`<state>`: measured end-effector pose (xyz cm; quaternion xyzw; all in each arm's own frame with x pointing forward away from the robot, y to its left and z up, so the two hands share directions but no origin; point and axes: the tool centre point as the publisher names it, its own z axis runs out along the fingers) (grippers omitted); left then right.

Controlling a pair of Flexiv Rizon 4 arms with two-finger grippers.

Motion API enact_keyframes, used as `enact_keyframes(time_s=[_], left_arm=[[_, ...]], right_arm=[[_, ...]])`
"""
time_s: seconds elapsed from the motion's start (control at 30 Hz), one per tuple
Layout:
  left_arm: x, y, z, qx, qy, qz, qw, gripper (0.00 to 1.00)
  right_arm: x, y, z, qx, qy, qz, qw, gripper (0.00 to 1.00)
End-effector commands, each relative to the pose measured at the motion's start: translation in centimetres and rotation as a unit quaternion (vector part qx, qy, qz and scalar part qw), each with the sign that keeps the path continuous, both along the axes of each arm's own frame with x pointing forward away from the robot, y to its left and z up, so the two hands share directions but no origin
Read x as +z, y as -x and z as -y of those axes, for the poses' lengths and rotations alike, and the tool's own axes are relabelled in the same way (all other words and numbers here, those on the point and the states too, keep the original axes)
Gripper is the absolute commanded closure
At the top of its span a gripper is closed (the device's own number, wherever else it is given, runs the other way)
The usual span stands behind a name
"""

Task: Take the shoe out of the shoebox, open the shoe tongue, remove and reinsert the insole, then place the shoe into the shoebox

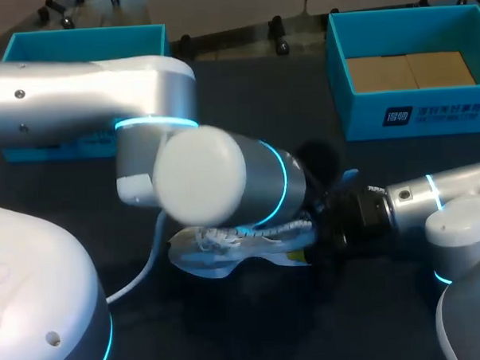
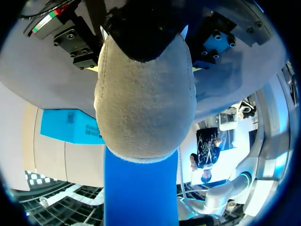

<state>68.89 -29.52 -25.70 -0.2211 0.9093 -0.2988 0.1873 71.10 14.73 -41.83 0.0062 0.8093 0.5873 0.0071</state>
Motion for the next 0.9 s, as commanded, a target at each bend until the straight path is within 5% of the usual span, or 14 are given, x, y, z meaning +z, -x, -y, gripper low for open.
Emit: enact_keyframes(time_s=[0.03, 0.57, 0.9], left_arm=[[1.5, 0.0, -0.3, -0.007, 0.008, -0.028, 1.000, 1.00], [8.4, 1.5, -0.6, -0.047, 0.055, -0.196, 0.978, 1.00], [12.5, 3.2, -1.5, -0.100, 0.144, -0.257, 0.950, 1.00]], right_arm=[[-0.1, 0.1, -0.2, -0.001, 0.002, 0.000, 1.000, 1.00], [-0.1, 0.1, -0.2, -0.001, 0.002, 0.000, 1.000, 1.00], [-0.1, 0.1, -0.2, -0.001, 0.002, 0.000, 1.000, 1.00]])
